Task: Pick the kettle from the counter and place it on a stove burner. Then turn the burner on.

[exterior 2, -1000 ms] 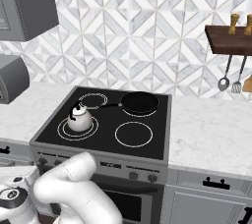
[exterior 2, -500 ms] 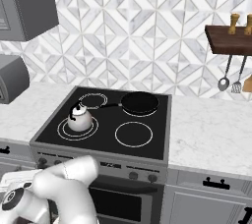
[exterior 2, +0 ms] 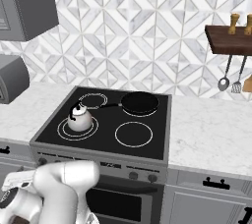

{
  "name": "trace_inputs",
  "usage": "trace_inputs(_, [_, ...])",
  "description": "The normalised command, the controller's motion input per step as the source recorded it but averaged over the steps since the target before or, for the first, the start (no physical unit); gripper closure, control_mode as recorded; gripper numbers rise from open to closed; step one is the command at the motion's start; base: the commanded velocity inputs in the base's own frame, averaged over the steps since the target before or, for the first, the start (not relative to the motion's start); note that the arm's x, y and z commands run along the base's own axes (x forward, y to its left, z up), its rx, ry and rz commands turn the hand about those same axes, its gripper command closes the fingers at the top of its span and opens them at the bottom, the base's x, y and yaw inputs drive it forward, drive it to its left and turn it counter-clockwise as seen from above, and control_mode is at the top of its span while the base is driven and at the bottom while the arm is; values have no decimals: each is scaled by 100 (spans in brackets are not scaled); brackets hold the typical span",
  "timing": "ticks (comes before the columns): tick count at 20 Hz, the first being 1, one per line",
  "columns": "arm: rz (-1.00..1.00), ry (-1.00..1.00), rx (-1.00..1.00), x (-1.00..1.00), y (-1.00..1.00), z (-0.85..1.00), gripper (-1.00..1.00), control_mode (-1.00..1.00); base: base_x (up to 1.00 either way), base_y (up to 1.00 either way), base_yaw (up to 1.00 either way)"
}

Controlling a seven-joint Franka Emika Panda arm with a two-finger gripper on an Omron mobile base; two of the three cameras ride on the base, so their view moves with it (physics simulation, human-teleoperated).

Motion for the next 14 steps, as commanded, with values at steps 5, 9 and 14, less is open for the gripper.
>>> trace_inputs(5, [-6, 0, 17, 61, -1, -28, -100, -100, 0, 0, 0])
trace_inputs(9, [0, 0, 9, 34, -4, -17, -100, -100, 0, 0, 0])
trace_inputs(14, [0, 0, 10, 35, -35, -40, -100, -100, 0, 0, 0])
